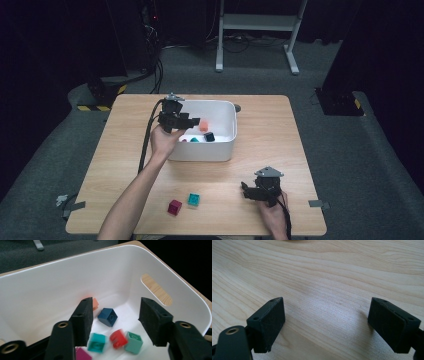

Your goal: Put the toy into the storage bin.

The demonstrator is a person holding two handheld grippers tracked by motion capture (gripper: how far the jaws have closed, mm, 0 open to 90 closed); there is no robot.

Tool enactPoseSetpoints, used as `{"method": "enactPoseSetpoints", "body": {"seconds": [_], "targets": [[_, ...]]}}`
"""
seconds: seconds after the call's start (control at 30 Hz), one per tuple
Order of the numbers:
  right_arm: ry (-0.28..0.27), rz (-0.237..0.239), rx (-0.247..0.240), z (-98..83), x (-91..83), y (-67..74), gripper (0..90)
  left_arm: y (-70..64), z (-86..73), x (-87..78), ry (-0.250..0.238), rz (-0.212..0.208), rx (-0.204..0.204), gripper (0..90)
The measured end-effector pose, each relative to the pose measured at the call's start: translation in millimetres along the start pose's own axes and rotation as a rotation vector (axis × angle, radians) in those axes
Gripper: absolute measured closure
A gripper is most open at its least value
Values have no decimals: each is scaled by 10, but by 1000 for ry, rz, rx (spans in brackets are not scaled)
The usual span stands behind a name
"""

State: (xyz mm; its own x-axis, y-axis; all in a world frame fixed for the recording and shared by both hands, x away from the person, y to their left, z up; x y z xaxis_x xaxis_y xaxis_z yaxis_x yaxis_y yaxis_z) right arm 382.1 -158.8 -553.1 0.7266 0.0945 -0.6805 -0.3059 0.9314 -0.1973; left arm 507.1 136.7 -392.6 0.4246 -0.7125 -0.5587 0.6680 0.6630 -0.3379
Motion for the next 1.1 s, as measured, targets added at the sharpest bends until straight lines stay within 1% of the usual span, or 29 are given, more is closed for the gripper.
{"method": "enactPoseSetpoints", "body": {"seconds": [0.13, 0.2, 0.27, 0.33, 0.47, 0.57, 0.67, 0.8, 0.93, 1.03, 1.1], "targets": [[0, 0, 0, 0, 0, 0, 140, -17, -2, -101, -18, 4, 0, 381], [0, 0, 0, 0, 0, 0, 139, -48, -5, -155, -23, 3, 8, 368], [0, 0, 0, 0, 0, 0, 140, -96, -10, -217, -32, -1, 16, 357], [0, 0, 0, 0, 0, 0, 139, -165, -23, -301, -60, -13, 29, 354], [0, 0, 0, 0, 0, 0, 139, -277, -73, -427, -87, -20, 52, 341], [0, 0, 0, 0, 0, 0, 140, -347, -135, -518, -96, -29, 64, 334], [0, 0, 0, 0, 0, 0, 140, -404, -213, -609, -102, -28, 80, 329], [0, 0, 0, 0, 0, 0, 140, -469, -351, -710, -109, -27, 84, 323], [0, 0, 0, 0, 0, 0, 140, -496, -485, -778, -94, -11, 94, 321], [0, 0, 1, 0, 0, 0, 139, -503, -579, -835, -103, -16, 88, 320], [0, 0, 0, 0, 0, 0, 140, -512, -634, -848, -99, -18, 84, 316]]}}
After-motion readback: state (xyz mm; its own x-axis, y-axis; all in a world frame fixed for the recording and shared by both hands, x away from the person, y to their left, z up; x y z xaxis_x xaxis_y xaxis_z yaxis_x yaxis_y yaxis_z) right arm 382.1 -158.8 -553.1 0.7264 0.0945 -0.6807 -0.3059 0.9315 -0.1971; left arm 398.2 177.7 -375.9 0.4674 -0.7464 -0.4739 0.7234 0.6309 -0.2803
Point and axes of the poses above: each handheld gripper's, and its own axes: x roughly forward along the jaws, z roughly out of its top, y roughly to its left, the point moved 4 cm from there along x, roughly forward along the jaws, and after that the axes turned 15 degrees about -z, right-handed, at the moved point
